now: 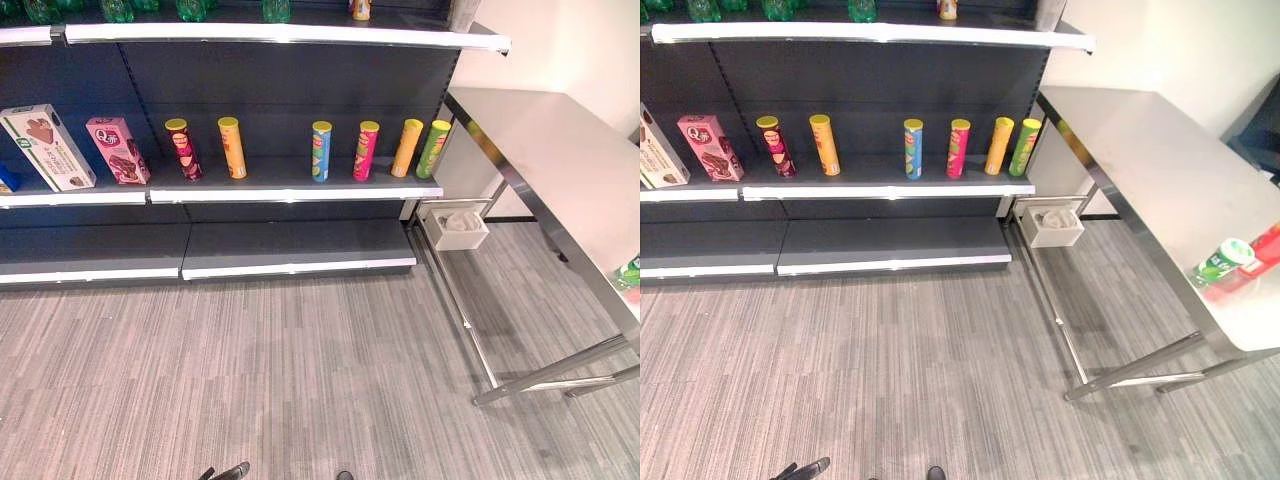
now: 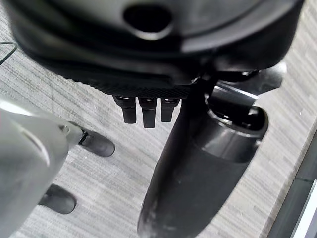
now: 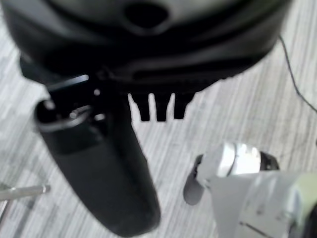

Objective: Put the goods on the table back onto the shelves and tidy them up.

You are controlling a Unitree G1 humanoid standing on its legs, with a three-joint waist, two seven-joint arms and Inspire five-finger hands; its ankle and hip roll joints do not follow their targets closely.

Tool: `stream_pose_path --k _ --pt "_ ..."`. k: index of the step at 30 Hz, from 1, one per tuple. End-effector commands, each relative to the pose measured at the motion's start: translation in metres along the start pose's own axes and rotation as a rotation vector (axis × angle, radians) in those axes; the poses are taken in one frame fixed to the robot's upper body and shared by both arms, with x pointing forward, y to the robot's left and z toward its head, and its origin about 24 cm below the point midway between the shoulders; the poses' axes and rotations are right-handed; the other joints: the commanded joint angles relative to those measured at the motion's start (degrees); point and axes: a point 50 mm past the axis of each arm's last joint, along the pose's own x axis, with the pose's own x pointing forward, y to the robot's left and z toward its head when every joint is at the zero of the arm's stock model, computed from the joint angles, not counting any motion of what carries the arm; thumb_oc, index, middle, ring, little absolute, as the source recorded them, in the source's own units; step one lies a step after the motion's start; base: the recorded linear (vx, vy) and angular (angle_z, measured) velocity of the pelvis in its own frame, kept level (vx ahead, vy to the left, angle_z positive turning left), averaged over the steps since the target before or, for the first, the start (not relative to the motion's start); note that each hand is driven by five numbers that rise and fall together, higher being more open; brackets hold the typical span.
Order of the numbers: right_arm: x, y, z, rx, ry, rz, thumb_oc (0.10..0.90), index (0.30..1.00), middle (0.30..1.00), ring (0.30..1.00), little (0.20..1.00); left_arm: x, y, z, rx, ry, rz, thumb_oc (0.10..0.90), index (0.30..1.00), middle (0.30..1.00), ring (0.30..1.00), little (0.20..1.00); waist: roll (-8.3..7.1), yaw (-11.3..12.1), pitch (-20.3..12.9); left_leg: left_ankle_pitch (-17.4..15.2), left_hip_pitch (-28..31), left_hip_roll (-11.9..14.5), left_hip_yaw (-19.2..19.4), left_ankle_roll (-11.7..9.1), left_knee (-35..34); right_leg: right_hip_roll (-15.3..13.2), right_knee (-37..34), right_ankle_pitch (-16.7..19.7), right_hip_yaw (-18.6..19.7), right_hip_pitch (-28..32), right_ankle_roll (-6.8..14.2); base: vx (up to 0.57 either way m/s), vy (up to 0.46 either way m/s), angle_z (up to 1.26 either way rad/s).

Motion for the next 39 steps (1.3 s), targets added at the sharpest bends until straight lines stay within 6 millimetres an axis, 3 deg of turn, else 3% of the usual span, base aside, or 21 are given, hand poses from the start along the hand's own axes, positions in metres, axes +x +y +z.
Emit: stream_pose_path --k 1,20,39 --pt "-0.001 -0.005 -0.002 -0.035 -0.006 -0.054 0.800 0.900 0.900 0.900 0.900 0.001 -0.018 0.010 0.044 -0.049 -0.051 0.800 0.900 0.900 0.900 0.900 2.15 0.24 -0.88 -4.95 2.20 -0.10 1.26 -1.60 0.49 0.07 0.51 -2.45 2.04 3.37 6.39 0.00 0.000 0.00" --pt "0.000 0.002 0.002 -0.287 -0.039 -0.022 0.800 0.900 0.900 0.900 0.900 0.001 -0.028 0.008 0.216 -0.035 -0.109 0.800 0.900 0.900 0.900 0.900 2.62 -0.23 -0.98 -5.20 3.21 -0.12 1.45 -1.50 0.49 0.03 0.69 -2.63 2.26 3.94 6.17 0.00 0.000 0.00" --pt "0.000 0.000 -0.001 -0.324 -0.047 -0.013 0.800 0.900 0.900 0.900 0.900 0.001 -0.035 0.008 0.284 -0.038 -0.137 0.800 0.900 0.900 0.900 0.900 2.56 -0.84 -0.69 -5.72 4.73 0.27 1.83 -1.39 0.49 1.04 1.74 -3.50 3.12 3.84 5.60 0.00 -0.011 -0.02"
